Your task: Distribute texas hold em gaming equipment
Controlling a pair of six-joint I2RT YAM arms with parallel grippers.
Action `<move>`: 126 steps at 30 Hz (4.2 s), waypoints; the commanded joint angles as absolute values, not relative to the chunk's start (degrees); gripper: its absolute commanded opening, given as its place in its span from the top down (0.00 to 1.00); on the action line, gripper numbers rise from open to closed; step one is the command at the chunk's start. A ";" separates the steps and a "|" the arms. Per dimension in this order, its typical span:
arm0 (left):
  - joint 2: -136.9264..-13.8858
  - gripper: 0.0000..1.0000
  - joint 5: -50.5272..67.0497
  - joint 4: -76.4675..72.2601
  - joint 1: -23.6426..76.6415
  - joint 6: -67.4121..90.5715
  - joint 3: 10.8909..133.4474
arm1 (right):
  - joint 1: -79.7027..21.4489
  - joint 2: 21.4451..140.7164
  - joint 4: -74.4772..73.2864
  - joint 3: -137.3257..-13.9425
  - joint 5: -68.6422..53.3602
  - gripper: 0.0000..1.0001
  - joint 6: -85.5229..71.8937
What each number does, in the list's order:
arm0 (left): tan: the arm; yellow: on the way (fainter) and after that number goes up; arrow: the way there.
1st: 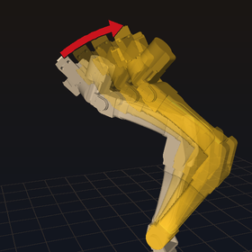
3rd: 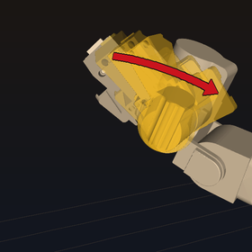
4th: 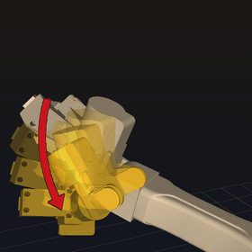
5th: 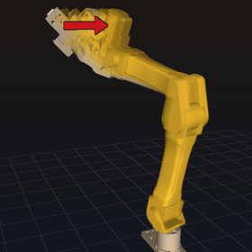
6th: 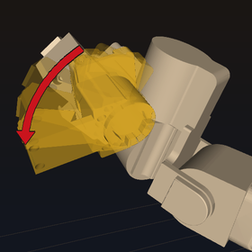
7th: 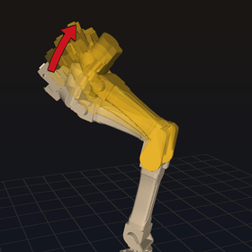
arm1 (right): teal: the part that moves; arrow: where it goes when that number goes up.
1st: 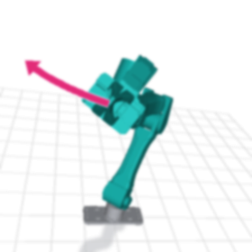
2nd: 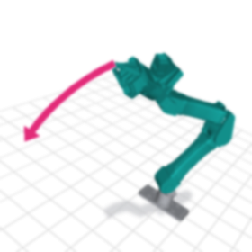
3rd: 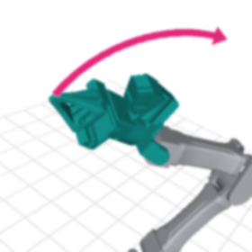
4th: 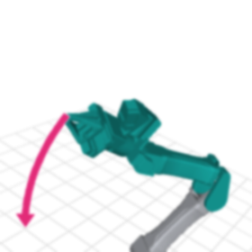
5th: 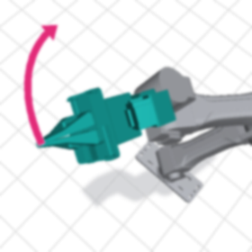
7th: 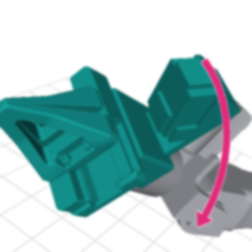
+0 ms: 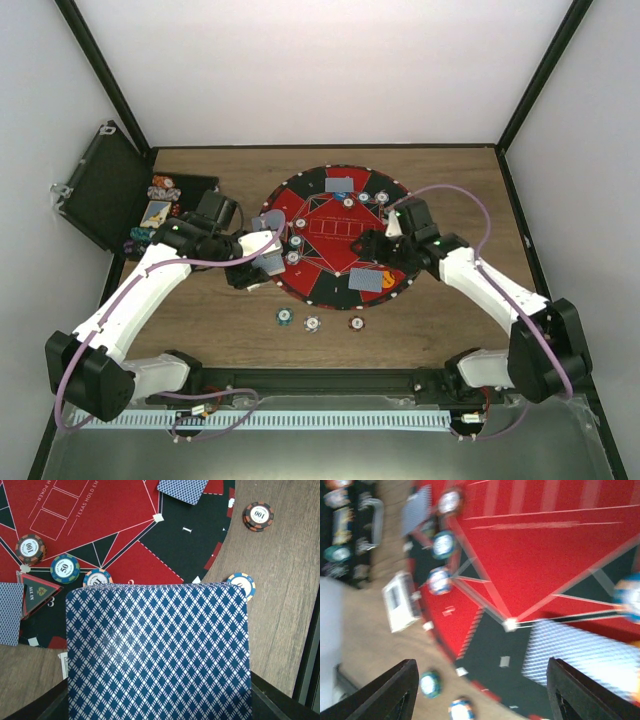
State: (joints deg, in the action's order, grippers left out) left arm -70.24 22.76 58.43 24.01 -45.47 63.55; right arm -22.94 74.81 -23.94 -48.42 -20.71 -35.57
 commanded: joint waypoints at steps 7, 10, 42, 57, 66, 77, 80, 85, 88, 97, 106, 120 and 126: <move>-69.83 0.88 25.04 57.81 24.25 -46.22 65.05 | -36.67 78.09 -4.05 -54.09 -40.36 0.18 -49.78; -69.78 0.88 25.14 57.92 24.24 -46.22 65.13 | -39.56 80.56 0.24 -54.77 -42.55 0.17 -51.40; -68.76 0.88 24.53 59.76 25.13 -46.88 66.17 | -46.50 103.31 11.97 -66.02 -50.85 0.31 -56.51; -68.73 0.88 24.20 59.94 25.09 -47.15 66.25 | -41.20 98.48 8.48 -60.01 -49.83 0.42 -53.44; -68.50 0.88 23.42 59.83 25.11 -47.35 65.56 | -40.49 94.80 3.63 -60.20 -47.62 0.59 -50.81; -68.77 0.88 23.04 59.85 25.11 -47.32 65.61 | -39.08 91.42 -3.38 -62.47 -44.20 0.79 -47.07; -68.74 0.88 22.85 59.83 25.09 -47.40 65.35 | -38.48 90.59 -4.45 -62.62 -43.52 0.83 -46.63; -68.63 0.88 22.19 59.77 25.09 -47.59 64.98 | -36.79 89.92 -6.75 -63.95 -42.98 0.94 -45.66; -68.36 0.88 21.97 59.80 25.12 -47.64 64.86 | -34.24 89.85 -7.19 -64.63 -43.59 0.97 -45.25; -68.07 0.88 22.88 61.01 25.07 -47.64 65.88 | -29.70 105.29 -8.73 -78.38 -46.23 0.97 -41.29; -67.94 0.88 22.76 61.86 25.14 -47.52 66.28 | -30.25 134.09 -12.23 -108.87 -47.35 0.96 -42.74; -68.33 0.88 22.36 62.48 25.13 -47.82 66.66 | -31.28 149.09 -16.91 -127.00 -44.67 0.76 -41.90; -68.82 0.88 22.92 62.45 25.11 -47.38 67.00 | -31.29 145.86 -23.68 -126.99 -38.86 0.51 -35.38</move>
State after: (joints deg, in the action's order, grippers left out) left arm -69.08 21.54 62.28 24.80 -46.92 65.17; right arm -30.94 150.12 -18.31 -124.38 -43.18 -40.64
